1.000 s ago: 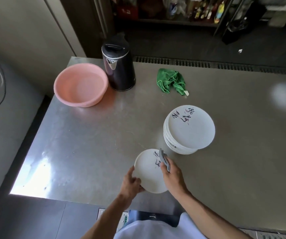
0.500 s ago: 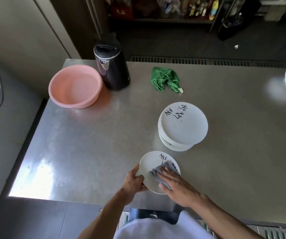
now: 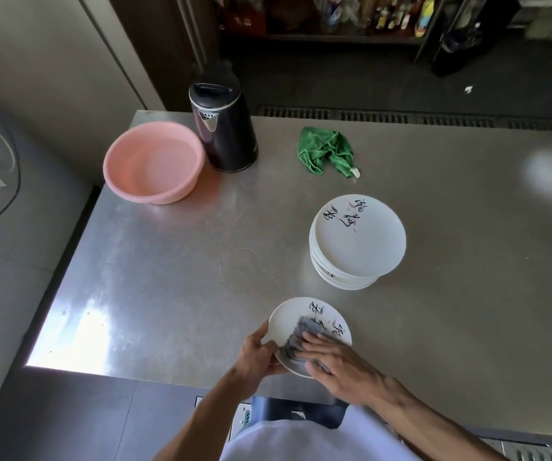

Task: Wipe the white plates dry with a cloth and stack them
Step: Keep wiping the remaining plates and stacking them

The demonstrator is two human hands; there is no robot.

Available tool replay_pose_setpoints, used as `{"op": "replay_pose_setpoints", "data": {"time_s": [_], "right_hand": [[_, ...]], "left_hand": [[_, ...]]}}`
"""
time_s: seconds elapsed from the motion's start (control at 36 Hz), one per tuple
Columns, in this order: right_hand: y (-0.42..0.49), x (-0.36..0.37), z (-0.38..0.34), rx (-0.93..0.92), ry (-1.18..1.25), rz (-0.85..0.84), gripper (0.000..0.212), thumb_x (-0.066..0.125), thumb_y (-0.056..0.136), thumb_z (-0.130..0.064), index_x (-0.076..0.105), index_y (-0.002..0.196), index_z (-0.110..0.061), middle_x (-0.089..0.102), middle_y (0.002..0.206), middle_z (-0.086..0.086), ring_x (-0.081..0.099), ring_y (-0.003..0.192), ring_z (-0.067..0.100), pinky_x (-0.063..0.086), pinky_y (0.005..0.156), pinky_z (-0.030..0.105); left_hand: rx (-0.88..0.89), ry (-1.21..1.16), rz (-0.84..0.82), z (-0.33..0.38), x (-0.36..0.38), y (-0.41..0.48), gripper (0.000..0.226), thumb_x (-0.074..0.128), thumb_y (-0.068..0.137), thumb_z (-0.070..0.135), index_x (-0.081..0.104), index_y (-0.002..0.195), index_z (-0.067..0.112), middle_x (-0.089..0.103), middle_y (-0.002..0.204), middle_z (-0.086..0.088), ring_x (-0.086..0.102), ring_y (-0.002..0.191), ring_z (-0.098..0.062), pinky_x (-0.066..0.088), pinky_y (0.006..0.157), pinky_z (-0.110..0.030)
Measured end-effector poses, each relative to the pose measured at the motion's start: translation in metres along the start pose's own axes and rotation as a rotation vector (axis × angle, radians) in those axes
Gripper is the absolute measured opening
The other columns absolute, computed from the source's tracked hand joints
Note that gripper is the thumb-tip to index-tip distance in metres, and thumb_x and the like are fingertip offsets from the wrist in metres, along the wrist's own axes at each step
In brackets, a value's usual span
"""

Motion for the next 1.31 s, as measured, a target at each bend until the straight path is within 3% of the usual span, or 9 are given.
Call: {"op": "replay_pose_setpoints", "data": {"time_s": [0.14, 0.25, 0.33, 0.42, 0.58, 0.78, 0.97, 1.19, 1.31], "right_hand": [[0.004, -0.012, 0.008, 0.016, -0.101, 0.103, 0.054, 0.026, 0.106, -0.052, 0.049, 0.147, -0.025, 0.040, 0.154, -0.013, 0.016, 0.148, -0.005, 0.009, 0.123, 0.021], [0.029, -0.006, 0.028, 0.318, -0.101, 0.073, 0.055, 0.019, 0.108, -0.045, 0.017, 0.159, -0.026, 0.011, 0.167, -0.005, 0.004, 0.154, 0.013, -0.015, 0.119, 0.022], [0.042, 0.012, 0.002, 0.168, 0.043, -0.005, 0.062, 0.005, 0.103, -0.057, 0.002, 0.159, -0.031, -0.008, 0.166, -0.011, -0.012, 0.153, 0.009, -0.015, 0.121, 0.028], [0.039, 0.023, -0.001, 0.096, -0.007, -0.049, 0.069, -0.001, 0.099, -0.062, 0.001, 0.159, -0.028, -0.011, 0.165, -0.011, -0.015, 0.152, 0.008, -0.011, 0.123, 0.030], [0.023, 0.009, 0.056, 0.544, -0.240, 0.037, 0.068, 0.014, 0.104, -0.052, 0.009, 0.160, -0.014, 0.001, 0.168, 0.003, -0.003, 0.154, 0.023, -0.006, 0.124, 0.037], [0.022, 0.013, 0.037, 0.506, 0.036, 0.088, 0.062, 0.020, 0.107, -0.045, 0.011, 0.159, -0.013, 0.000, 0.167, -0.001, -0.008, 0.154, 0.013, -0.008, 0.124, 0.035], [0.035, 0.007, -0.022, 0.184, 0.488, 0.095, 0.036, 0.023, 0.104, -0.055, 0.023, 0.134, -0.076, 0.010, 0.153, -0.043, 0.002, 0.145, -0.014, 0.000, 0.119, 0.013], [0.035, 0.011, 0.036, 0.519, -0.175, 0.006, 0.060, 0.012, 0.105, -0.051, 0.016, 0.160, -0.026, 0.012, 0.167, -0.002, 0.007, 0.154, 0.016, -0.002, 0.125, 0.039], [0.043, 0.021, 0.011, 0.345, -0.024, 0.027, 0.057, 0.016, 0.107, -0.045, 0.020, 0.158, -0.021, 0.005, 0.165, -0.010, 0.003, 0.154, 0.011, -0.014, 0.120, 0.027]], "left_hand": [[0.027, -0.015, -0.006, -0.003, -0.002, -0.003, 0.055, 0.035, 0.101, -0.007, 0.051, 0.146, 0.020, 0.069, 0.121, -0.026, 0.069, 0.110, -0.041, 0.057, 0.094, -0.056], [0.018, 0.031, -0.029, -0.005, 0.008, -0.001, 0.061, 0.037, 0.098, -0.008, 0.049, 0.147, 0.026, 0.071, 0.117, -0.024, 0.072, 0.105, -0.037, 0.061, 0.089, -0.050], [0.009, 0.047, -0.047, -0.006, 0.017, 0.001, 0.047, 0.043, 0.103, -0.004, 0.053, 0.141, 0.022, 0.075, 0.112, -0.019, 0.075, 0.101, -0.035, 0.063, 0.082, -0.044], [0.006, 0.022, -0.033, -0.009, 0.014, 0.002, 0.042, 0.044, 0.103, -0.004, 0.056, 0.138, 0.016, 0.077, 0.107, -0.017, 0.076, 0.097, -0.033, 0.063, 0.077, -0.039], [0.034, 0.004, 0.067, -0.015, 0.000, 0.004, 0.067, 0.034, 0.094, -0.010, 0.052, 0.140, 0.036, 0.071, 0.107, -0.027, 0.073, 0.091, -0.033, 0.063, 0.074, -0.042], [0.079, -0.146, 0.296, -0.032, -0.017, 0.005, 0.038, 0.043, 0.090, -0.006, 0.052, 0.117, 0.019, 0.067, 0.093, -0.015, 0.063, 0.077, -0.024, 0.055, 0.065, -0.037], [0.029, -0.088, 0.316, -0.024, -0.022, 0.009, 0.035, 0.068, 0.077, 0.030, 0.048, 0.098, 0.011, 0.061, 0.088, -0.011, 0.059, 0.079, -0.023, 0.055, 0.070, -0.040], [-0.017, -0.063, 0.138, -0.028, -0.015, 0.009, 0.037, 0.043, 0.099, 0.000, 0.065, 0.127, 0.014, 0.074, 0.100, -0.013, 0.075, 0.079, -0.022, 0.060, 0.064, -0.032], [0.005, -0.029, 0.083, -0.027, -0.005, 0.007, 0.029, 0.064, 0.086, 0.012, 0.071, 0.114, 0.010, 0.078, 0.097, -0.010, 0.075, 0.085, -0.019, 0.062, 0.069, -0.035]]}}
Point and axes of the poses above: each hand's wrist, its own y-axis towards the middle knuckle, its own x-axis out of the palm, z = x × y, the point moved 10 cm from there along y, towards the middle knuckle
